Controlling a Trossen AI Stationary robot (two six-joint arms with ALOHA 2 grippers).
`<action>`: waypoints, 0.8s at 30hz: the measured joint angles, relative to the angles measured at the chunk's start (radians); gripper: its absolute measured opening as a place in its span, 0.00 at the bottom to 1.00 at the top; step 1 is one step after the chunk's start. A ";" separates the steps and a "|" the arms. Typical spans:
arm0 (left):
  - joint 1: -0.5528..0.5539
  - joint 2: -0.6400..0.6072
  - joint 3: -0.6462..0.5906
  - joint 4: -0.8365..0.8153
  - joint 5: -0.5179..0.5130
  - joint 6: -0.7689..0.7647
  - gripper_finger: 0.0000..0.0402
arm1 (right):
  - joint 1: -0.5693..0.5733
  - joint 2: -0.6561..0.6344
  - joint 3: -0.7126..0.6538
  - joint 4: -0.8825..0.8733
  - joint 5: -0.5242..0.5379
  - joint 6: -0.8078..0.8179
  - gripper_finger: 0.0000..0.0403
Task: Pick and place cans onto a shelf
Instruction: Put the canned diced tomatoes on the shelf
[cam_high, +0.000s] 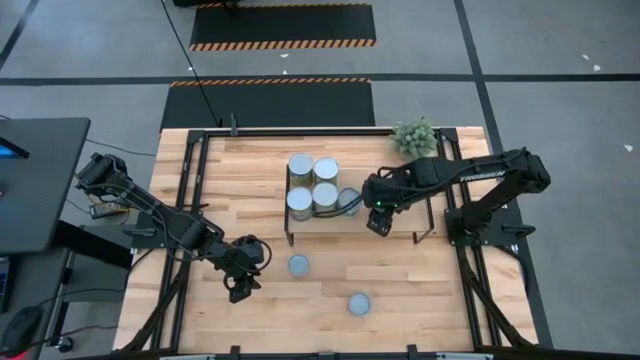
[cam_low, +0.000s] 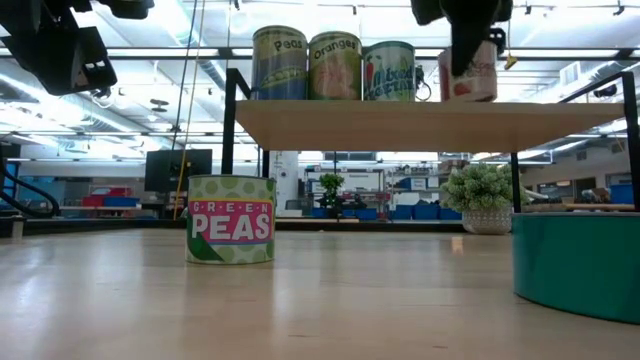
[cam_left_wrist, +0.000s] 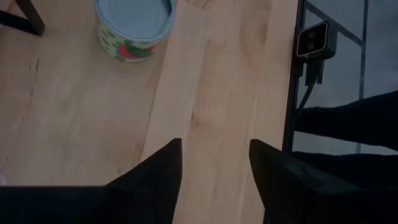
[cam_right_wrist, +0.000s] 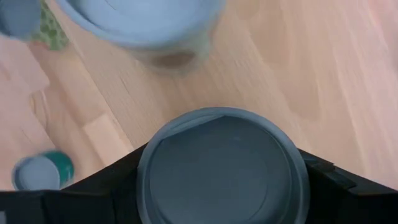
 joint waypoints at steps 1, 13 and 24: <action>0.000 0.000 0.000 0.000 0.000 0.001 0.48 | 0.012 0.000 0.000 0.011 0.019 0.010 0.75; 0.000 0.000 0.000 0.000 0.000 0.012 0.48 | 0.049 0.005 -0.043 0.124 0.044 0.031 0.75; 0.000 0.000 0.000 0.000 0.000 0.011 0.48 | 0.054 0.003 -0.098 0.147 0.022 0.034 0.75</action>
